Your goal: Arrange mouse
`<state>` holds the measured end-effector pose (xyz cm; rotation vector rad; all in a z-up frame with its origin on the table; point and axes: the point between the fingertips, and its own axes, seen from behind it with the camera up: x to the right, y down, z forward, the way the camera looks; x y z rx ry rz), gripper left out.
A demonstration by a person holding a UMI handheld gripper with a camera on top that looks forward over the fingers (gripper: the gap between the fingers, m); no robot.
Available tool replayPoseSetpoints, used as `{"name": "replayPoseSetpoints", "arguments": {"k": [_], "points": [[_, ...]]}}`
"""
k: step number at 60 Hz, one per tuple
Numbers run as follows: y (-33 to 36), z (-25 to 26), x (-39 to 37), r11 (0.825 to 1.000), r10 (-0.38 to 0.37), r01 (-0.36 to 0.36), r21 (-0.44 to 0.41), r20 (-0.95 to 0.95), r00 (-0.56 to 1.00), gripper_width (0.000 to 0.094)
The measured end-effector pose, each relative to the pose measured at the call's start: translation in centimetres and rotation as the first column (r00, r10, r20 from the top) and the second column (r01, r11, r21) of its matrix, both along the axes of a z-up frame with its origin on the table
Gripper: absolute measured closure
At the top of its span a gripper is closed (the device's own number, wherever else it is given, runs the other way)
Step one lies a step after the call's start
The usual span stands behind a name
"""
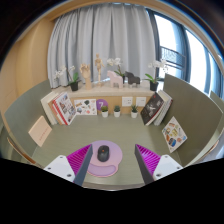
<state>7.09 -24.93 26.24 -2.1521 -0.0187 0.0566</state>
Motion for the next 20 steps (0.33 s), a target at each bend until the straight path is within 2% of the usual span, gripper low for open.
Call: {"name": "replayPoseSetpoints", "arguments": {"k": [20], "points": [[-5.5,4.0,0.2,0.996,0.033,-0.032,0.089,-0.018,0.999,0.0088]]}}
